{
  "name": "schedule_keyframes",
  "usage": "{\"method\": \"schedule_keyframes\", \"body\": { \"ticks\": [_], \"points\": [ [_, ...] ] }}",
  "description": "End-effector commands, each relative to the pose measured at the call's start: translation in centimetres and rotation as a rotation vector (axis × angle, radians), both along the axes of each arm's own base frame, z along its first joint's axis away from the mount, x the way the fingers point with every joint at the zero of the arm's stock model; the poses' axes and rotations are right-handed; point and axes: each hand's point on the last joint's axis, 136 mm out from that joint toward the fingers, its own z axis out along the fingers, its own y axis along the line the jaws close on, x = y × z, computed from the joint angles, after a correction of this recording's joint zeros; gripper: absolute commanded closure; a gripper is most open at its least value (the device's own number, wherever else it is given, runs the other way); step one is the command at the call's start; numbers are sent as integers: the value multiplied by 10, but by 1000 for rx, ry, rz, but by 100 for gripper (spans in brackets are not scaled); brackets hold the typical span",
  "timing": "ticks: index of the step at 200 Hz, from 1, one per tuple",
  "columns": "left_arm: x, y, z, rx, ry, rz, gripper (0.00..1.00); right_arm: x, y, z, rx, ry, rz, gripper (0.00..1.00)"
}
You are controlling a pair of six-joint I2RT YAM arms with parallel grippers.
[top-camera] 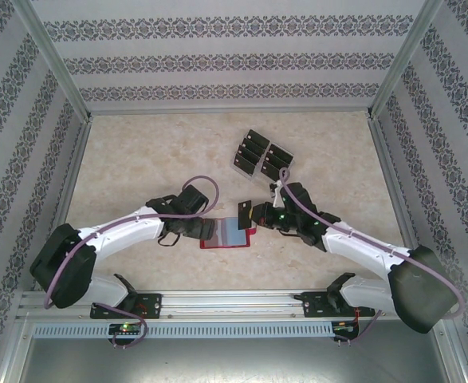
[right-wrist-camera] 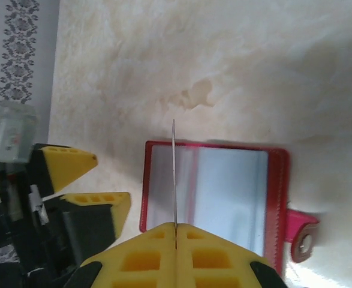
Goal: Put the credit cards into the card holder
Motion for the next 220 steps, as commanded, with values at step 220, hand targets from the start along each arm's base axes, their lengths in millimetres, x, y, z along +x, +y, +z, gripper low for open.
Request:
{"method": "schedule_keyframes", "body": {
  "ticks": [220],
  "points": [
    [-21,23,-35,156,19,94,0,-7,45,-42,154,-18,55,100]
  ]
}}
